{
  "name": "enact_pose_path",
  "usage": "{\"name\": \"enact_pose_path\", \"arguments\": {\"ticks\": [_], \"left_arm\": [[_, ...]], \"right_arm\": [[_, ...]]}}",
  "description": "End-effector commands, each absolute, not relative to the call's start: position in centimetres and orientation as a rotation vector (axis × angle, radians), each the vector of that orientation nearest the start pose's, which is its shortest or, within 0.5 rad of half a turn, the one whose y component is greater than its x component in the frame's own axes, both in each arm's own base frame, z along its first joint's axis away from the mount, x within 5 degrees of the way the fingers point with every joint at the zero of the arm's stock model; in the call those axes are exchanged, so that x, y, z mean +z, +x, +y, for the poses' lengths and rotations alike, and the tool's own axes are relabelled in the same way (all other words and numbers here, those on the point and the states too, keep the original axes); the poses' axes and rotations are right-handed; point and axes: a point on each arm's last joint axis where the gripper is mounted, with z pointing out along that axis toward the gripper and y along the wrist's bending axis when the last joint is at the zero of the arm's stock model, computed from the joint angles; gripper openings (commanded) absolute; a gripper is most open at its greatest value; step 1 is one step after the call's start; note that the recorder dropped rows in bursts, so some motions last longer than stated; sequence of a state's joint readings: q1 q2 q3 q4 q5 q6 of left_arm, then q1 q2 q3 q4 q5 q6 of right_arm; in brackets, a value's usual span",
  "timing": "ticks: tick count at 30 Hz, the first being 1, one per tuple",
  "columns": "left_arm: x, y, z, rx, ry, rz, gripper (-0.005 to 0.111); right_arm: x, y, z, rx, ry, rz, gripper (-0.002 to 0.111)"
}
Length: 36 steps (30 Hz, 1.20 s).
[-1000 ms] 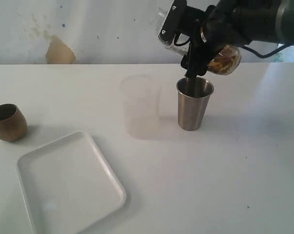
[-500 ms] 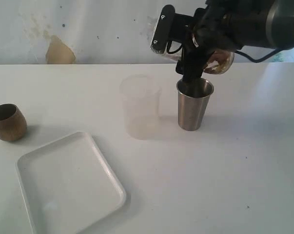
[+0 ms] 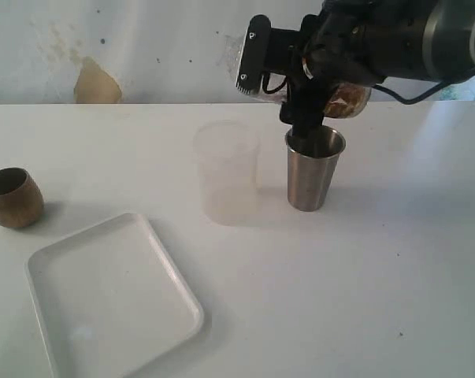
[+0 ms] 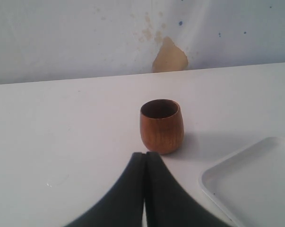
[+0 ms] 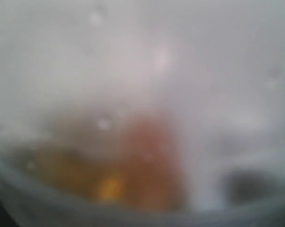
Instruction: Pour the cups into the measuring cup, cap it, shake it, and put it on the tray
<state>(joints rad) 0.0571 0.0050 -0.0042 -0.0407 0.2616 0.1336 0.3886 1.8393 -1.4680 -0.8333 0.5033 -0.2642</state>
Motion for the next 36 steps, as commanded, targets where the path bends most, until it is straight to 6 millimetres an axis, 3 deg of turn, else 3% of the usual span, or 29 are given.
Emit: {"name": "enact_pose_path", "arguments": {"ticks": [1, 7, 14, 36], "left_arm": [[19.0, 5.5, 0.2, 0.103, 0.040, 1.740, 0.000], [19.0, 5.5, 0.2, 0.103, 0.040, 1.740, 0.000], [19.0, 5.5, 0.2, 0.103, 0.040, 1.740, 0.000], [19.0, 5.5, 0.2, 0.103, 0.040, 1.740, 0.000]], "right_arm": [[29.6, 40.6, 13.0, -0.816, -1.362, 1.781, 0.000], [29.5, 40.6, 12.8, -0.822, -1.358, 1.799, 0.000], [29.4, 41.1, 10.8, -0.820, -1.296, 1.868, 0.000], [29.5, 41.3, 10.9, -0.884, -1.367, 1.797, 0.000]]}}
